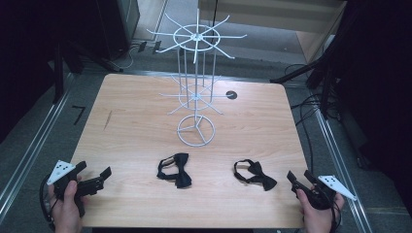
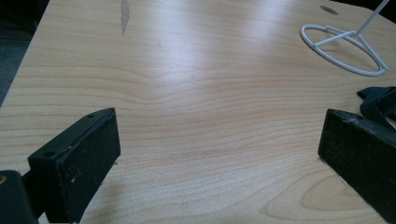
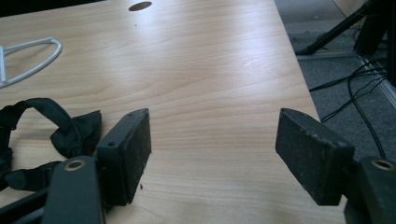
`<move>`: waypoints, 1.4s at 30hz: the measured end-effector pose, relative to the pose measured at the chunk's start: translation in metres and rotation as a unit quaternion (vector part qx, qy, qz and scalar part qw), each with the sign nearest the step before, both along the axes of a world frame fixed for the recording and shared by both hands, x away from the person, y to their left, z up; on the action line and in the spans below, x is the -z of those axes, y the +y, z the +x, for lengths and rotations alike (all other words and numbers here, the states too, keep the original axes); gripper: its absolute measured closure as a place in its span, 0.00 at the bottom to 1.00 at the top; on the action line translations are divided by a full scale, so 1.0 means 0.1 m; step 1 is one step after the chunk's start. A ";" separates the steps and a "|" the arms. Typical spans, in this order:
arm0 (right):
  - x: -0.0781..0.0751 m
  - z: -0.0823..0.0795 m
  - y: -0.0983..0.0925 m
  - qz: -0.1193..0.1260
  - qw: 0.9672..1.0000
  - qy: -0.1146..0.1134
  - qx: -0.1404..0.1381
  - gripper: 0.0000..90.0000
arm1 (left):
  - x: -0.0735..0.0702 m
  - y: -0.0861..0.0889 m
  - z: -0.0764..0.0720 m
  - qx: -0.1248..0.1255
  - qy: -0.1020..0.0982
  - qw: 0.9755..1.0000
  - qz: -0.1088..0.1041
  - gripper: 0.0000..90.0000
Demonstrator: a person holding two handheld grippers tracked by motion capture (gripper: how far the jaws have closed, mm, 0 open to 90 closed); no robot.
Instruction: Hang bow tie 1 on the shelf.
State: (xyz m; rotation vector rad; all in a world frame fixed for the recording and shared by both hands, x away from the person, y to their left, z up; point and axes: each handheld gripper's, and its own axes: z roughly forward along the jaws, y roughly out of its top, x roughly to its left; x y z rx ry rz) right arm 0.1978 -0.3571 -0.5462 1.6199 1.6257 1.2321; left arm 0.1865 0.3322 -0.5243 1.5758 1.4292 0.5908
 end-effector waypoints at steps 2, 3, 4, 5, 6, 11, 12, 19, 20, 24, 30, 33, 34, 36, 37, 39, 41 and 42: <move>-0.03 0.00 0.05 0.002 1.000 -0.006 -0.006 0.30 | 0.00 0.00 0.00 0.000 0.001 1.000 0.000 0.00; -0.04 -0.01 0.07 0.003 1.000 -0.008 -0.009 0.30 | 0.00 0.00 0.00 -0.001 0.001 1.000 0.000 0.00; -0.06 -0.01 0.10 0.003 1.000 -0.011 -0.013 0.31 | 0.00 0.00 0.00 -0.001 0.000 1.000 0.000 0.00; -0.07 -0.01 0.14 0.001 1.000 -0.011 -0.021 0.31 | 0.00 0.00 0.00 0.000 -0.002 1.000 0.001 0.00; -0.09 0.00 0.16 -0.004 0.999 -0.016 -0.028 0.31 | 0.00 0.00 0.00 0.000 -0.002 1.000 0.001 0.00; -0.19 0.01 0.27 -0.013 0.999 -0.025 -0.041 0.31 | 0.00 0.00 0.00 0.000 -0.001 1.000 0.000 0.00; -0.21 0.01 0.30 -0.010 0.999 -0.024 -0.041 0.31 | 0.00 0.00 0.00 0.000 0.000 1.000 -0.001 0.00; -0.35 0.08 0.50 -0.008 0.997 -0.028 -0.067 0.27 | 0.00 0.00 -0.01 0.001 -0.002 1.000 0.001 0.00; -0.37 0.10 0.54 -0.009 0.997 -0.027 -0.074 0.26 | 0.00 0.00 -0.01 0.001 -0.002 1.000 0.001 0.00; -0.42 0.11 0.67 -0.014 0.995 -0.027 -0.090 0.19 | 0.00 0.00 0.00 0.001 -0.002 1.000 0.001 0.00; -0.44 0.15 0.85 -0.027 0.994 -0.021 -0.105 0.15 | 0.00 0.00 0.00 0.004 -0.003 1.000 0.001 0.00; -0.49 0.15 0.94 -0.024 0.993 -0.020 -0.110 0.13 | 0.00 0.00 0.00 0.003 -0.003 1.000 -0.002 0.00; -0.50 0.16 0.97 -0.023 0.993 -0.019 -0.112 0.12 | 0.00 0.00 0.00 0.003 -0.003 1.000 -0.002 0.00; -0.51 0.18 1.04 -0.021 0.993 -0.017 -0.118 0.12 | 0.00 0.01 -0.01 0.003 -0.003 1.000 -0.005 0.00; -0.51 0.19 1.08 -0.021 0.993 -0.017 -0.119 0.12 | 0.00 0.01 -0.01 0.001 -0.004 1.000 -0.006 0.00; -0.52 0.22 1.14 -0.018 0.992 -0.018 -0.122 0.12 | 0.00 0.01 -0.01 0.001 -0.003 1.000 -0.006 0.00; -0.54 0.24 1.23 -0.017 0.991 -0.019 -0.130 0.12 | 0.00 0.01 0.00 0.002 -0.002 1.000 -0.006 0.00; -0.54 0.24 1.25 -0.017 0.991 -0.021 -0.134 0.11 | 0.00 0.01 0.00 0.002 -0.002 1.000 -0.005 0.00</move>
